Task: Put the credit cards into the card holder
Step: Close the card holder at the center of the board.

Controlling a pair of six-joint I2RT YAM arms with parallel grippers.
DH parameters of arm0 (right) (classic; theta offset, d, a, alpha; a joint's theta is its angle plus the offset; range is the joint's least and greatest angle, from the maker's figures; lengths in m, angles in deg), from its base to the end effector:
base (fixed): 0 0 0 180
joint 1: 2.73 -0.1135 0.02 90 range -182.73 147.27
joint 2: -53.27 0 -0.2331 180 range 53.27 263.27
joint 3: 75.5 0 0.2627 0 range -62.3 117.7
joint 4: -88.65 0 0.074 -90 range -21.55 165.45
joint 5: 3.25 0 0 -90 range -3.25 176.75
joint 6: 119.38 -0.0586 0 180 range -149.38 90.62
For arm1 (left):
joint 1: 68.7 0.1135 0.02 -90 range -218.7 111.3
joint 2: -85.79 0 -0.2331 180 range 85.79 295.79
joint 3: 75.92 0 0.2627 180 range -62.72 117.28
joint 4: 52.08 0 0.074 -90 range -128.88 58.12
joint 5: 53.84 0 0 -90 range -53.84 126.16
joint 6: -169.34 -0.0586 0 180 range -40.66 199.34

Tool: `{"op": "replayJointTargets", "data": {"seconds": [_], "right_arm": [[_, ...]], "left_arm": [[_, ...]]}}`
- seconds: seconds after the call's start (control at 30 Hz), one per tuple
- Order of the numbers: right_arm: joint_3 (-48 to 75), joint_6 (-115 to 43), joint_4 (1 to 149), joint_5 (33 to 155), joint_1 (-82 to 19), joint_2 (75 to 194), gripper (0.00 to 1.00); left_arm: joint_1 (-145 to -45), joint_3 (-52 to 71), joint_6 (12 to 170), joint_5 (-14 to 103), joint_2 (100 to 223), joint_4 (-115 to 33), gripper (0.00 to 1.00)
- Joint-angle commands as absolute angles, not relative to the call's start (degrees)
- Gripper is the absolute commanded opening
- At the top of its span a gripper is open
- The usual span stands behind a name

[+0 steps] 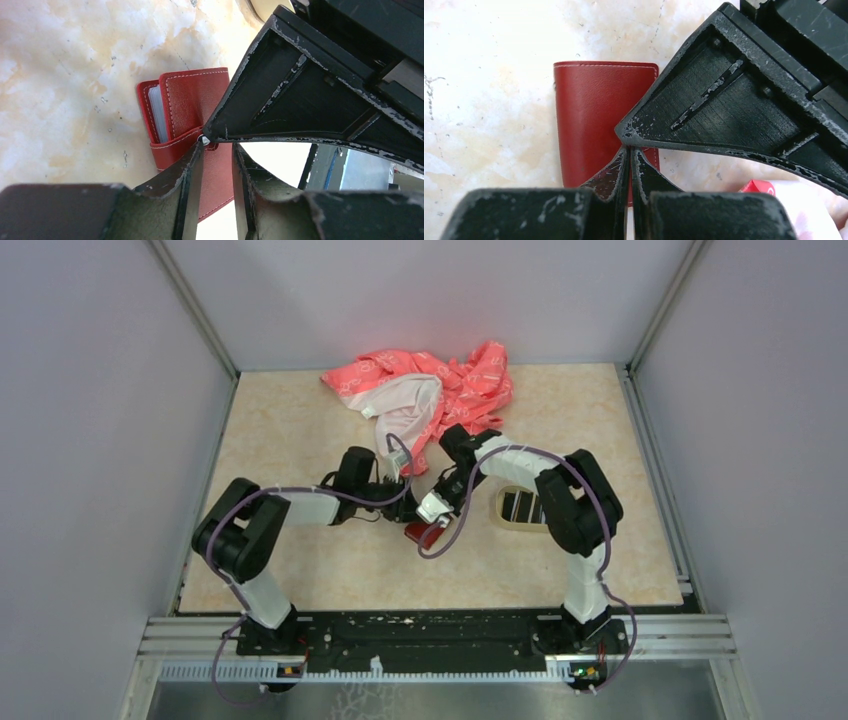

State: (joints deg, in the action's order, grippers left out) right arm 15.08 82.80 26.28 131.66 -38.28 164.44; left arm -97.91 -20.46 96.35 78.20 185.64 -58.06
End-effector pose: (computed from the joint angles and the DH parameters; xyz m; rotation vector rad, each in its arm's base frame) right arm 0.2723 0.2454 0.1239 -2.3923 0.6266 0.7074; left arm 0.2773 -0.2000 0.0864 0.6668 2.2338 -1.2449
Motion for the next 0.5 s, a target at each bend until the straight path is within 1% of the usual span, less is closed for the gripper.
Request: {"op": "replayJointTargets", "data": {"seconds": [0.0, 0.3, 0.47], "right_arm": [[15.6, 80.2, 21.0, 135.6, -39.8, 163.3, 0.0], [14.4, 78.0, 22.6, 135.8, -40.3, 162.6, 0.0], [13.9, 75.9, 23.9, 135.3, -40.8, 162.5, 0.0]], "left_arm": [[-97.6, -24.1, 95.5, 72.2, 184.8, -50.6, 0.37], [-97.6, -26.2, 95.8, 66.6, 175.8, -51.0, 0.44], [-97.6, -28.2, 95.6, 65.8, 171.9, -51.1, 0.45]]}}
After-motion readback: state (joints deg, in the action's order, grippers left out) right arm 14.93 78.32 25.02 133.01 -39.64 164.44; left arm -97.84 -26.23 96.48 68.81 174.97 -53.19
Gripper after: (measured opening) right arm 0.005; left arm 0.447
